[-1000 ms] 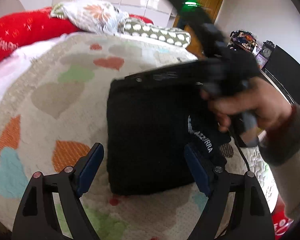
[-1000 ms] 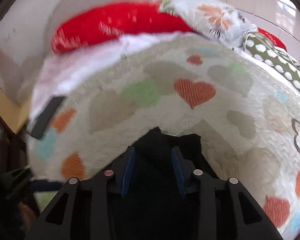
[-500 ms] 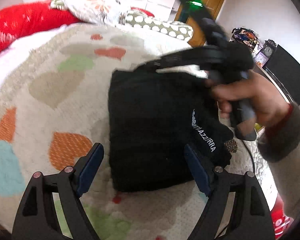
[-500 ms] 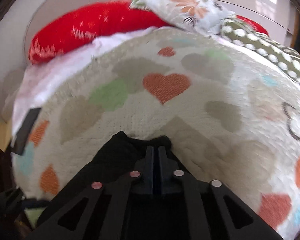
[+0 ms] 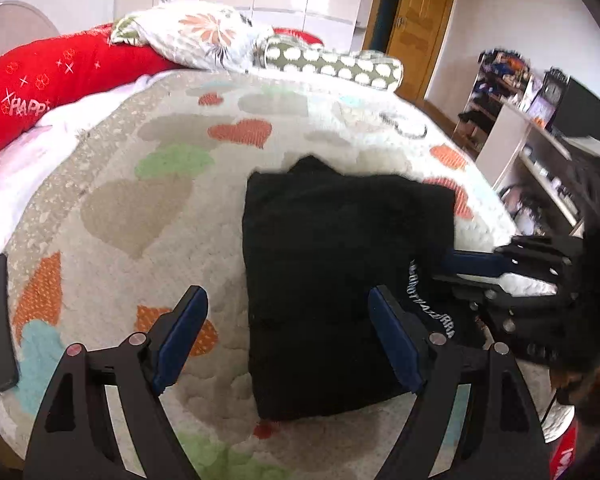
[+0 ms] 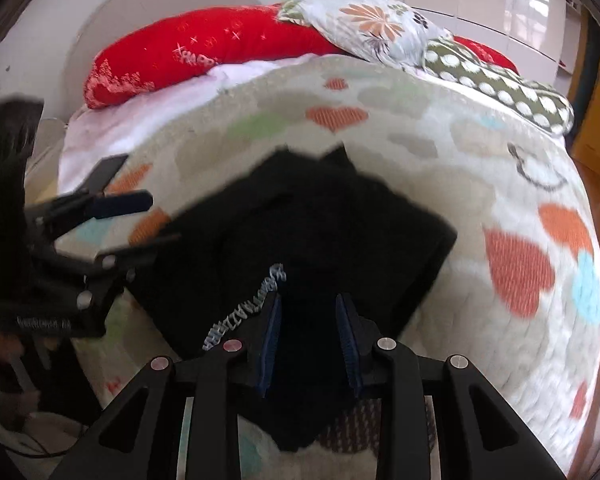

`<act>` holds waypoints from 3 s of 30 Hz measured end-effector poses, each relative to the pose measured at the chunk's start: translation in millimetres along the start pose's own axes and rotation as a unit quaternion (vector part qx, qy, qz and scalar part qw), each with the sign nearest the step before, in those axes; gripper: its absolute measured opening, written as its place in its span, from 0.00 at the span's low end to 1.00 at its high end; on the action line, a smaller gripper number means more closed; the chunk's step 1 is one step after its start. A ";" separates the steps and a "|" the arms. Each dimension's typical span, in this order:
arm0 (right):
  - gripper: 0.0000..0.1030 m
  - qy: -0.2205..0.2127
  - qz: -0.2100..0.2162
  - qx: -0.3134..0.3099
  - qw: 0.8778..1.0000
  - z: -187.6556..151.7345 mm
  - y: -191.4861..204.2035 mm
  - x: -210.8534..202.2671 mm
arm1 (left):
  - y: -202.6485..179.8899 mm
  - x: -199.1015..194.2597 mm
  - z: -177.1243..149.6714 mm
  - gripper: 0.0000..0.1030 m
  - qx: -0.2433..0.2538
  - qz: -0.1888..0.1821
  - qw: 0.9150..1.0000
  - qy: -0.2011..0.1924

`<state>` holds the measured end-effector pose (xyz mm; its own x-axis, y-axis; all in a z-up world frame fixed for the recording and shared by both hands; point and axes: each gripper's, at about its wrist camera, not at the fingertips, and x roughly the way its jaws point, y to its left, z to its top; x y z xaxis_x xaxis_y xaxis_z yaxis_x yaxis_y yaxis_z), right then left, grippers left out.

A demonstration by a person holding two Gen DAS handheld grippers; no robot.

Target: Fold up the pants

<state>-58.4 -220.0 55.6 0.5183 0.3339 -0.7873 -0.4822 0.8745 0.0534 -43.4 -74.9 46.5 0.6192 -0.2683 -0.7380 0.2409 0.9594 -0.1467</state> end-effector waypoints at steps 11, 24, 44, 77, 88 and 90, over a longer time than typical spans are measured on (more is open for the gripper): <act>0.60 -0.012 0.001 0.076 0.997 -18.4 -19.5 -8.2 | -11.7 1.7 -5.4 0.80 0.003 0.018 1.000 0.006; 0.35 -0.032 -0.011 0.064 0.997 -3.6 -11.6 -17.9 | -14.5 6.9 11.2 0.80 0.004 0.033 0.999 -0.002; 0.55 -0.045 0.022 0.121 0.991 -19.7 -35.8 -17.4 | -16.2 25.4 9.0 0.84 0.002 0.034 0.999 0.019; 0.87 -0.036 0.086 0.194 0.976 -13.0 -73.9 28.7 | 56.7 19.6 31.6 0.87 -0.106 -0.084 0.990 0.030; 0.57 -0.057 0.100 0.168 0.979 -8.4 -56.3 36.8 | 48.4 52.3 20.8 0.88 -0.130 -0.082 0.986 0.068; 0.49 -0.066 0.106 0.175 0.977 -9.7 -59.5 31.3 | 43.2 50.2 20.9 0.55 -0.120 -0.097 0.986 0.065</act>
<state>-20.4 -265.0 21.8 0.5304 0.5435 -0.6506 -0.3295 0.8393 0.4325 13.7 -48.7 16.9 0.4736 -0.4510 -0.7565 0.1518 0.8879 -0.4343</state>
